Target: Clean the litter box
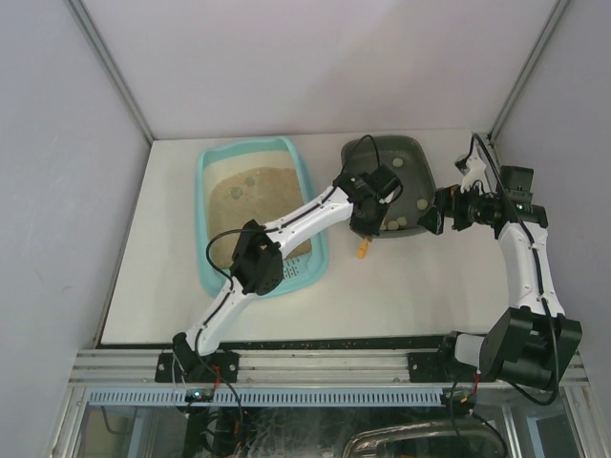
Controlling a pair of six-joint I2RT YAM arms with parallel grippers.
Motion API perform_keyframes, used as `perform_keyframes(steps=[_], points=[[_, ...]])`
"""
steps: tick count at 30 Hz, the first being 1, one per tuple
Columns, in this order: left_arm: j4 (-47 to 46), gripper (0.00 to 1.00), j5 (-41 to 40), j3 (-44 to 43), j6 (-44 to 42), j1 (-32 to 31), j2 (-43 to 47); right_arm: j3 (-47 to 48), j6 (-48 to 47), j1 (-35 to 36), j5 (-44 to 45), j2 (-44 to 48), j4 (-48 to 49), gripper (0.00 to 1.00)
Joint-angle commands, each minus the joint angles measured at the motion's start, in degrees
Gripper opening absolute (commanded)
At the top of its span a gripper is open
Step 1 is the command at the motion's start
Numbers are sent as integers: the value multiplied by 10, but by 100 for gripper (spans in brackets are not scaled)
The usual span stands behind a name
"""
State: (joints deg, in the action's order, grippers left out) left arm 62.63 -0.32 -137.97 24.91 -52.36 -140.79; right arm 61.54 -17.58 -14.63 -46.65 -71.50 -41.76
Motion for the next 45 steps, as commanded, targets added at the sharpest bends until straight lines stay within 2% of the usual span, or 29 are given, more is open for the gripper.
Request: perform_keyframes(steps=[1,4,8,11,17,27,30,32,36,38,40,42,45], points=[[5,0,-50,-2,-33,10,32,1,-9,17,4,13,13,100],[12,0,-78,-15,-38,8,32,1,-12,21,6,15,12,100],[58,0,-213,-66,-85,-14,19,1,-14,21,3,18,11,100],[63,0,-253,-55,-107,-18,23,1,-15,23,1,16,12,100],[46,0,-253,-37,-155,-23,24,1,-17,31,8,13,13,100],[15,0,-251,-39,-182,-27,31,1,-20,32,12,8,13,100],[26,0,-207,-48,-136,-13,76,0,-22,32,12,8,11,100],[15,0,-131,-19,-74,20,152,1,-24,32,7,7,8,100],[-90,0,50,180,61,136,341,6,-32,39,-16,3,-7,100],[-100,0,176,255,111,197,382,13,-36,51,-36,-3,-20,100],[-85,0,242,314,144,237,403,26,-43,70,-48,-13,-36,100],[-90,0,236,375,169,255,440,37,-49,90,-55,-23,-48,100],[-85,0,165,428,222,268,479,50,-58,123,-51,-37,-61,100]])
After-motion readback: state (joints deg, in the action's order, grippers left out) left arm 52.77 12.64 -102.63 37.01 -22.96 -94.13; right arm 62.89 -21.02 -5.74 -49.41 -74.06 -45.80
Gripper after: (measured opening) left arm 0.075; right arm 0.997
